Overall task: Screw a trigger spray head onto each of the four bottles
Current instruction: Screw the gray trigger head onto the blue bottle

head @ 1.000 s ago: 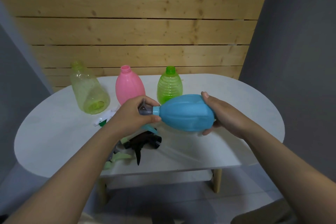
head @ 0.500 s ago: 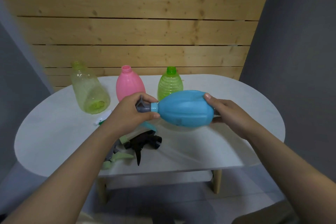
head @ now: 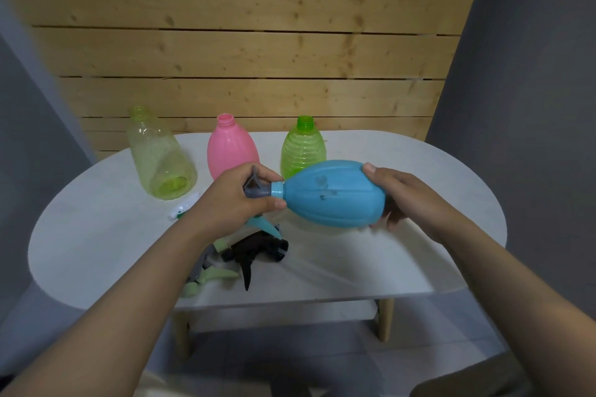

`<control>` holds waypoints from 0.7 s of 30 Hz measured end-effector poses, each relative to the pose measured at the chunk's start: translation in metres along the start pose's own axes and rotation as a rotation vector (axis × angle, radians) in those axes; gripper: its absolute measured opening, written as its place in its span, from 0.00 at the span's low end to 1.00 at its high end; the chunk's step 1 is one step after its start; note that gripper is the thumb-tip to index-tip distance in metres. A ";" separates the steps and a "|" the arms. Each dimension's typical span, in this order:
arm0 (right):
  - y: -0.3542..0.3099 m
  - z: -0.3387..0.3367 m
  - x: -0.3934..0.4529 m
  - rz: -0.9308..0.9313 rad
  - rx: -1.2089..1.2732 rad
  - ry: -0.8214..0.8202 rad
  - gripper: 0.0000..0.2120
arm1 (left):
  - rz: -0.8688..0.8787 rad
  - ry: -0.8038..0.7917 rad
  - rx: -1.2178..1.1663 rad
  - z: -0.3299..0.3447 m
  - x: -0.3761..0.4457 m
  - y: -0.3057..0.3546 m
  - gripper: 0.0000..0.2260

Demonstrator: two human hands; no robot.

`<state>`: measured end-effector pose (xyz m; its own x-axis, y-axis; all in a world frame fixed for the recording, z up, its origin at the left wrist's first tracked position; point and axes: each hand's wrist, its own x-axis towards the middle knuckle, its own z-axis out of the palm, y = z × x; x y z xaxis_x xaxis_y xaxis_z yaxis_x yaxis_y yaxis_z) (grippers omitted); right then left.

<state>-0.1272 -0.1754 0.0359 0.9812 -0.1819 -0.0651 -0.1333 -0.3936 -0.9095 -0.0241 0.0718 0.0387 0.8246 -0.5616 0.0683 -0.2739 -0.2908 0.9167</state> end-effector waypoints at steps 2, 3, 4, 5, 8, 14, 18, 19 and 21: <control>0.002 0.002 0.000 0.019 0.032 -0.007 0.27 | 0.010 -0.007 0.021 0.002 0.000 0.000 0.12; 0.003 0.002 0.001 0.024 0.094 -0.037 0.26 | 0.007 0.002 0.017 0.001 0.000 0.000 0.12; 0.004 0.002 0.001 0.033 0.182 -0.075 0.25 | -0.006 0.010 -0.002 0.001 0.001 0.000 0.11; 0.003 0.001 0.002 0.041 0.277 -0.107 0.26 | -0.035 0.011 -0.027 0.000 0.002 0.001 0.11; -0.001 0.000 0.002 0.029 0.385 -0.141 0.27 | -0.084 -0.014 -0.045 -0.001 0.001 0.003 0.10; -0.002 0.004 -0.001 0.053 0.377 -0.117 0.26 | 0.073 -0.006 -0.011 0.001 0.000 0.004 0.10; -0.001 0.007 0.000 0.100 0.399 -0.119 0.28 | 0.102 -0.019 0.037 -0.002 0.000 0.002 0.12; -0.001 0.006 0.000 0.113 0.403 -0.114 0.28 | 0.110 -0.021 0.046 -0.002 0.000 0.002 0.12; 0.000 0.004 0.001 0.140 0.420 -0.117 0.28 | 0.126 -0.018 0.064 -0.001 0.000 0.002 0.12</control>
<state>-0.1258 -0.1715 0.0342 0.9701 -0.0949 -0.2232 -0.2211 0.0315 -0.9747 -0.0244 0.0724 0.0408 0.7728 -0.6105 0.1733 -0.4060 -0.2656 0.8744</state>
